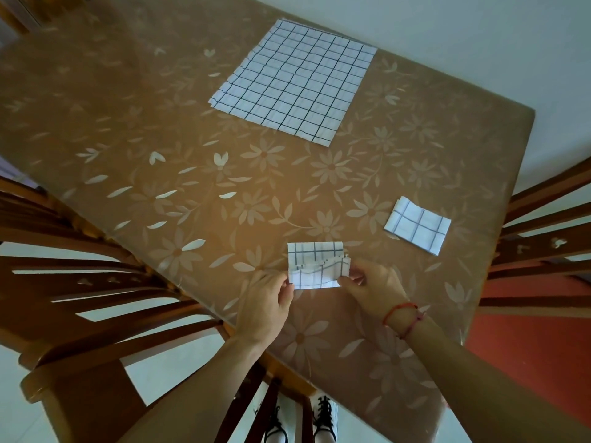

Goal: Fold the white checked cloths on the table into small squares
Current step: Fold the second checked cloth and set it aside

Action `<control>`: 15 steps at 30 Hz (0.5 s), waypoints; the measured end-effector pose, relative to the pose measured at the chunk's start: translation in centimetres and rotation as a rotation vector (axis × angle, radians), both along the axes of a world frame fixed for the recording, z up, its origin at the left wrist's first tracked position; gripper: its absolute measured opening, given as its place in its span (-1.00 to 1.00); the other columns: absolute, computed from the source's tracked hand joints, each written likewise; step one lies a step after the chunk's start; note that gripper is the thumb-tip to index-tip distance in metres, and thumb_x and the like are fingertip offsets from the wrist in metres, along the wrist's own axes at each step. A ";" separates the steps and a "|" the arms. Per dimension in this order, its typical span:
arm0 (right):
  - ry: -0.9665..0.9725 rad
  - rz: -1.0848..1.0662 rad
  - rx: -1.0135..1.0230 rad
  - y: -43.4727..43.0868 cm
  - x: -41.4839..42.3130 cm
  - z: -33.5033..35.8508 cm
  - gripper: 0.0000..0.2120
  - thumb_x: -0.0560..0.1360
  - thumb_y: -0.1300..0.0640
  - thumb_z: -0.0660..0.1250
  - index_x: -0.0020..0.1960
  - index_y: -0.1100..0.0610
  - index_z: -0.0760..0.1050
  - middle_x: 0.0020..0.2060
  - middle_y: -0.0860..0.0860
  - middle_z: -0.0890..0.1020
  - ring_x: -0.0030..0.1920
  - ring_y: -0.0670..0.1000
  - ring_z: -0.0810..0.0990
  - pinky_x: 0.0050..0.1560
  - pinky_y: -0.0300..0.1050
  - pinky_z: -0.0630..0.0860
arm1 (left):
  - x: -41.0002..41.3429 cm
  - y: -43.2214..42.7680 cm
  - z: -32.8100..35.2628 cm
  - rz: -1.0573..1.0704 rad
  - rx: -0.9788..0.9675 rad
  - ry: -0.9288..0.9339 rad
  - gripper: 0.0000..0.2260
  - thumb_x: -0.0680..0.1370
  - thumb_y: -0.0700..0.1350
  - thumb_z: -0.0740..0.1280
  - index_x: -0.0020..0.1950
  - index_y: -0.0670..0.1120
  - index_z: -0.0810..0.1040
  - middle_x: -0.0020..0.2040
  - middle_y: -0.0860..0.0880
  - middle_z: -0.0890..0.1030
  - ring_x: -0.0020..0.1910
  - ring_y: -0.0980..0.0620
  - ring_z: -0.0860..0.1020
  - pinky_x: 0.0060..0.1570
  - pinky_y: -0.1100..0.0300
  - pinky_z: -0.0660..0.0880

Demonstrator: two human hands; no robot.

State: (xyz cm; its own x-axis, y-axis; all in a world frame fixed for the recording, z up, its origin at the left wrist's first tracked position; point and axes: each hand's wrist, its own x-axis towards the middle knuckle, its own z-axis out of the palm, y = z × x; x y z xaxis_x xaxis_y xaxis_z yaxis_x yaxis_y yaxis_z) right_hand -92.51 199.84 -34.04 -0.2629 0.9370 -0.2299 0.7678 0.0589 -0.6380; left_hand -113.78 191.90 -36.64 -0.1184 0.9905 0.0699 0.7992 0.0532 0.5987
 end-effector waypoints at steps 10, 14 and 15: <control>-0.003 -0.110 -0.051 0.9 -0.8 -1.0 -0.78 0.46 0.14 0.38 0.10 0.04 0.53 -0.15 -0.13 0.65 -0.25 -0.17 0.55 -0.34 -0.53 0.32 | -0.1 2.1 0.0 0.035 0.011 -0.010 -0.65 0.51 -0.14 0.41 0.29 -0.03 0.51 -0.17 0.14 0.61 -0.10 0.11 0.52 0.15 -0.06 0.45; -0.025 -0.120 -0.044 1.2 -1.1 -1.2 -0.79 0.45 0.13 0.37 0.09 0.04 0.53 -0.14 -0.07 0.66 -0.20 -0.10 0.58 -0.30 -0.46 0.35 | -0.6 2.7 -0.4 -0.073 0.067 0.138 -0.59 0.50 -0.15 0.40 0.33 -0.09 0.45 0.04 0.02 0.58 0.10 0.00 0.50 0.24 -0.19 0.43; -0.035 -0.120 -0.044 1.3 -1.2 -1.1 -0.79 0.45 0.13 0.37 0.08 0.04 0.53 -0.15 -0.06 0.66 -0.19 -0.08 0.58 -0.27 -0.39 0.40 | -0.7 2.8 -0.7 -0.130 0.082 0.212 -0.59 0.50 -0.15 0.39 0.33 -0.12 0.44 0.15 -0.04 0.55 0.18 -0.06 0.48 0.23 -0.22 0.44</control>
State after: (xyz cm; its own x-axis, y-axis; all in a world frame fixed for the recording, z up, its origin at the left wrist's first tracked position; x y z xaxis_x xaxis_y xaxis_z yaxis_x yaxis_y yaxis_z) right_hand -93.69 201.12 -35.10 -0.1406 0.9500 -0.2788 0.7891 -0.0626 -0.6110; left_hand -114.51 194.73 -37.29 0.0351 0.9865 0.1602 0.9041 -0.0997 0.4156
